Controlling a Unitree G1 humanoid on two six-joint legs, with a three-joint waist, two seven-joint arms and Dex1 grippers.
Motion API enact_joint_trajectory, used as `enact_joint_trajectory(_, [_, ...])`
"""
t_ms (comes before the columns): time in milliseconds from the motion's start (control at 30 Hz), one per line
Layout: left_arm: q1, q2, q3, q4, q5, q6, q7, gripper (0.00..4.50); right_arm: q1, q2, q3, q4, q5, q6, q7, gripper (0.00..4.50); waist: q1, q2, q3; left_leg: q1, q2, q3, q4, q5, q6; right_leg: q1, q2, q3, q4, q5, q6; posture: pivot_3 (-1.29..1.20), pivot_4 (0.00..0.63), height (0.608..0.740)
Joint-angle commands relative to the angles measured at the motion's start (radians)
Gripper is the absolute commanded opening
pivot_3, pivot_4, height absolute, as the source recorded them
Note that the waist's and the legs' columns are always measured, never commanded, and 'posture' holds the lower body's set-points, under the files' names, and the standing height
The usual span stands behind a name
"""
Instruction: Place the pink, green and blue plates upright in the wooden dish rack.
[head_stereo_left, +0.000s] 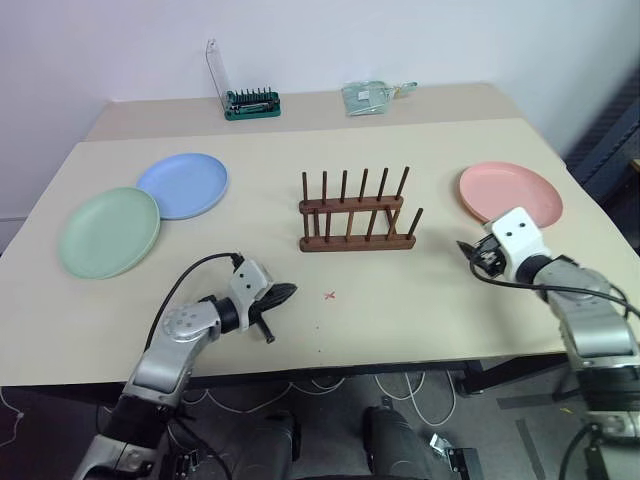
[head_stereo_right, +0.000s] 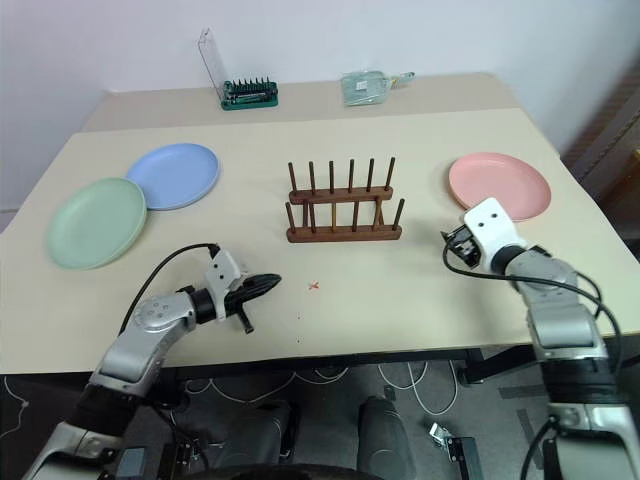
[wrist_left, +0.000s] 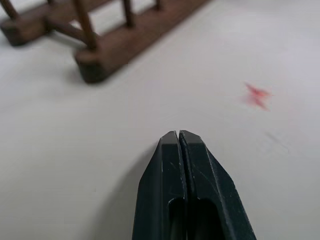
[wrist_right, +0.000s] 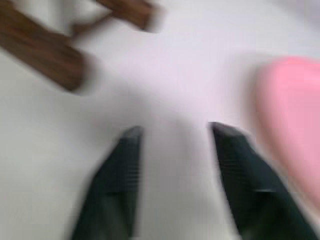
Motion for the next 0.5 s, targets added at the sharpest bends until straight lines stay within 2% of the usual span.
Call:
enact_joint_trajectory(33, [0.013, 0.019, 0.004, -0.061, -0.049, 0.017, -0.062, 0.0, -0.067, -0.057, 0.038, 0.117, -0.11, -0.099, -0.036, 4.33, 0.001, 0.0, 0.0, 0.0, 0.0, 0.0, 0.0, 0.0, 0.0, 0.0, 0.0, 0.0, 0.0, 0.0, 0.0, 0.0, 0.15, 0.74])
enact_joint_trajectory(200, [-0.001, 0.026, 0.012, -0.094, -0.081, 0.051, -0.095, 0.0, -0.182, -0.079, 0.112, 0.355, -0.197, -0.213, -0.042, 4.33, 0.001, -0.001, 0.001, -0.001, 0.0, 0.0, 0.0, 0.0, 0.0, 0.0, 0.0, 0.0, -0.001, 0.0, 0.0, 0.0, 0.15, 0.74])
enact_joint_trajectory(333, [-0.012, 0.039, 0.026, -0.114, -0.069, 0.04, -0.092, 0.0, -0.354, -0.048, 0.188, 0.653, -0.277, -0.32, -0.099, 4.33, -0.004, -0.001, 0.001, -0.001, 0.0, 0.001, 0.0, 0.0, 0.0, 0.0, 0.0, 0.001, -0.001, 0.001, -0.001, 0.0, 0.15, 0.74])
enact_joint_trajectory(433, [-0.013, 0.045, 0.036, -0.12, -0.068, 0.039, -0.086, 0.0, -0.428, -0.033, 0.217, 0.786, -0.305, -0.378, -0.125, 4.33, -0.003, -0.002, 0.001, -0.001, 0.0, 0.001, 0.0, 0.0, 0.0, 0.0, 0.0, 0.0, -0.001, 0.001, -0.001, 0.0, 0.15, 0.74])
enact_joint_trajectory(467, [-0.012, 0.049, 0.041, -0.123, -0.069, 0.041, -0.084, 0.0, -0.452, -0.028, 0.227, 0.829, -0.314, -0.396, -0.132, 3.82, -0.003, -0.002, 0.002, -0.001, 0.0, 0.001, 0.0, 0.0, 0.0, 0.0, 0.0, 0.0, -0.001, 0.001, -0.001, 0.0, 0.15, 0.74])
enact_joint_trajectory(500, [-0.01, 0.054, 0.049, -0.129, -0.075, 0.045, -0.084, 0.0, -0.473, -0.025, 0.24, 0.868, -0.329, -0.413, -0.141, 3.51, -0.003, -0.002, 0.002, -0.001, 0.0, 0.001, -0.001, 0.0, 0.0, 0.0, 0.0, 0.0, -0.002, 0.001, -0.001, 0.0, 0.15, 0.74])
